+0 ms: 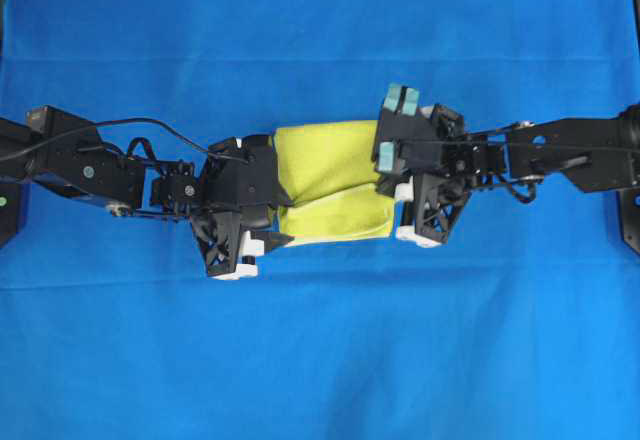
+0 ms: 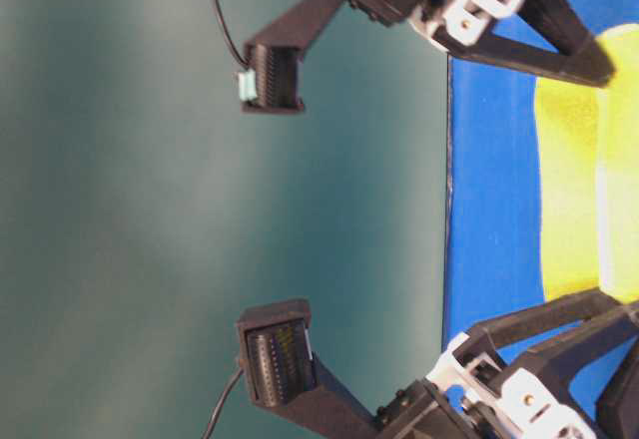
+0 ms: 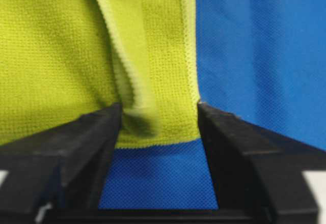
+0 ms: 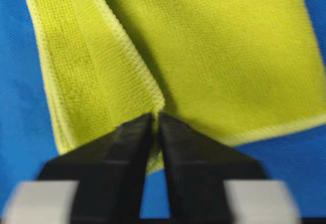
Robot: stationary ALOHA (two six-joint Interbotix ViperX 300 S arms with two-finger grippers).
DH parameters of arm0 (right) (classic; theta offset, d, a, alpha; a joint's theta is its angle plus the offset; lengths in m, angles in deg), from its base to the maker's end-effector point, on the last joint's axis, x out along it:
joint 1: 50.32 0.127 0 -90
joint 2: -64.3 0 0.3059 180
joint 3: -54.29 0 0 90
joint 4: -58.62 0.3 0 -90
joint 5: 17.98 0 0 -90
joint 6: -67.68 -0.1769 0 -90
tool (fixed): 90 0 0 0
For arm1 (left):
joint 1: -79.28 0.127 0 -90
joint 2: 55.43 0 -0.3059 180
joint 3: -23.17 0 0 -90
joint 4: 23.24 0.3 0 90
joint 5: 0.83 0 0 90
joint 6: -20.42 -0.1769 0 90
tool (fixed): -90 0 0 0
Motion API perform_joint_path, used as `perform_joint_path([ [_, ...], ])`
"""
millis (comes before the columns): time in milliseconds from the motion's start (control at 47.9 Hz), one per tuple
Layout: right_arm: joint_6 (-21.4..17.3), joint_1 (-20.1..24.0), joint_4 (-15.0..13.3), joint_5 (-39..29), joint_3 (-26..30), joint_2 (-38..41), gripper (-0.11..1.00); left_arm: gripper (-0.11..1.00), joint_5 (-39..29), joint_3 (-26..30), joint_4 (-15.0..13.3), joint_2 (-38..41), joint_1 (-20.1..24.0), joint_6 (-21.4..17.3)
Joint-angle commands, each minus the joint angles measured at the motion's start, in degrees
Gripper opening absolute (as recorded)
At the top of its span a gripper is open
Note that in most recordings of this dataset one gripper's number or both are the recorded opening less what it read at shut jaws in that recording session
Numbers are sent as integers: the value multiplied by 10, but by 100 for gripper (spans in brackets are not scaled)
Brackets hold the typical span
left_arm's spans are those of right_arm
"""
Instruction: Fold the yellow towel.
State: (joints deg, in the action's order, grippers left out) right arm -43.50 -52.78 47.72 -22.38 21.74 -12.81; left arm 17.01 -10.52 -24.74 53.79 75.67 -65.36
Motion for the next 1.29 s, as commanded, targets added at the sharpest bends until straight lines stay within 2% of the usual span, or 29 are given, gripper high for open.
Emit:
perform_joint_path([
  [0, 0, 11, 1, 2, 16, -5, 29, 60, 4, 9, -1, -11, -2, -1],
  [104, 1, 22, -1, -8, 17, -11, 59, 55, -1, 9, -1, -20, -3, -2],
  [146, 1, 25, 0, -16, 17, -18, 64, 54, -4, 9, -1, -26, -4, -2],
  [271, 0, 40, 0, -53, 17, -63, 57, 54, -29, 6, -1, -67, -13, -8],
  [459, 3, 47, -2, -92, 9, -164, 57, 53, -91, -2, -1, -161, -30, -12],
  [668, 4, 42, -32, -95, -22, -289, 57, 53, -116, -38, -1, -285, -33, -17],
  [1044, 4, 22, -52, -49, -125, -483, 57, 53, -118, -166, 0, -535, -22, -80],
  [1273, 1, -13, -48, 25, -238, -606, 57, 53, -118, -265, -1, -679, -9, -78],
])
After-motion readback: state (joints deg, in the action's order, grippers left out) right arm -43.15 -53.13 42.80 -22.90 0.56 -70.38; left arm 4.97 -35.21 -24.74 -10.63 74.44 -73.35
